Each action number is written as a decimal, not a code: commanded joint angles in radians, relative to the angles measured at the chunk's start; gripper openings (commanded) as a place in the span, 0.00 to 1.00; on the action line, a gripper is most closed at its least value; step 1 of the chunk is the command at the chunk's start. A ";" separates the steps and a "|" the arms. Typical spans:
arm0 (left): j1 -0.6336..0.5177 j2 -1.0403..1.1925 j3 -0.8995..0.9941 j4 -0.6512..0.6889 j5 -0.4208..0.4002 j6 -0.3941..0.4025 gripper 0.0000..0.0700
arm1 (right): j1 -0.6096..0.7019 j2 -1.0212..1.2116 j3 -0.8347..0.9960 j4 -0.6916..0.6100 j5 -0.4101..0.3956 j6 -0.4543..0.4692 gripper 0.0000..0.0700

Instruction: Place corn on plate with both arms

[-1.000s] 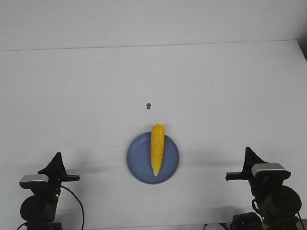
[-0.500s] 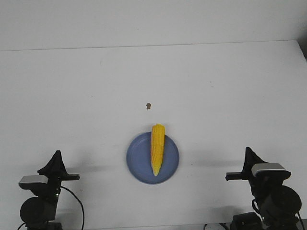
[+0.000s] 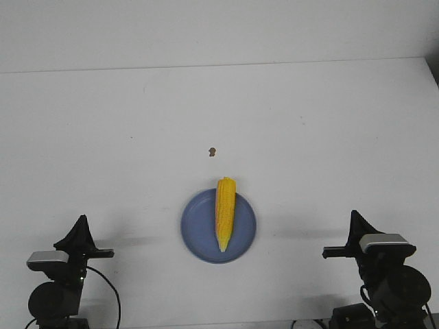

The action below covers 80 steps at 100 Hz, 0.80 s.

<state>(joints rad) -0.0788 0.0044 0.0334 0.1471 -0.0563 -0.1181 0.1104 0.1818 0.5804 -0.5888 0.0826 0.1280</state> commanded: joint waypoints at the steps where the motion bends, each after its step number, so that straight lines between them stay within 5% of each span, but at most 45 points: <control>1: 0.001 -0.002 -0.019 0.011 0.000 0.009 0.02 | 0.002 0.002 0.006 0.012 0.003 -0.002 0.01; 28: 0.001 -0.002 -0.019 0.011 0.000 0.009 0.02 | 0.000 -0.015 -0.031 0.096 0.062 -0.061 0.01; 45: 0.001 -0.002 -0.019 0.011 0.000 0.009 0.02 | -0.006 -0.105 -0.157 0.252 0.050 -0.148 0.01; 80: 0.000 -0.001 -0.019 0.011 0.000 0.009 0.02 | -0.055 -0.180 -0.371 0.459 0.012 -0.152 0.01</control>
<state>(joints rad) -0.0788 0.0044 0.0334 0.1474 -0.0559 -0.1181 0.0616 0.0025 0.2253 -0.1761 0.1036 -0.0124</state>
